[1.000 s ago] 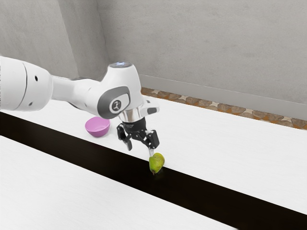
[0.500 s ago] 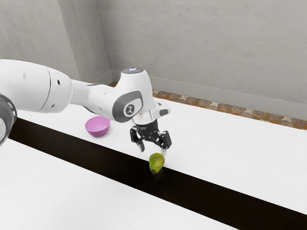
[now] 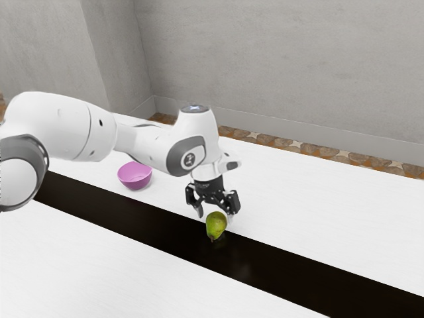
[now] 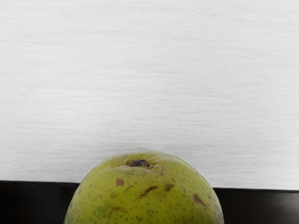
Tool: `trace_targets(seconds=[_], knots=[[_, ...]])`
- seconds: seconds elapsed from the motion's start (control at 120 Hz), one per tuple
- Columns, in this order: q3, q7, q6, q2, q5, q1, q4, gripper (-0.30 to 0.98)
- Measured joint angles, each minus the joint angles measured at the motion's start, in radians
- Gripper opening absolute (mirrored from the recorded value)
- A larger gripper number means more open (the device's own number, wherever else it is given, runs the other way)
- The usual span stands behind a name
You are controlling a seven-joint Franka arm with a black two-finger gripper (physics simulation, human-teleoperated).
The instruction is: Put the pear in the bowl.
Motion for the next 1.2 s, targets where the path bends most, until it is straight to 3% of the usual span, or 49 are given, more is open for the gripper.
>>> trace_targets(seconds=[0.475,0.833,1.2], knots=[[0.000,-0.008,-0.002,0.054,0.028,-0.003,0.038,0.68],[0.000,-0.011,-0.003,0.058,0.028,-0.002,0.045,0.43],[0.004,-0.022,-0.057,0.037,0.034,0.014,0.083,0.32]])
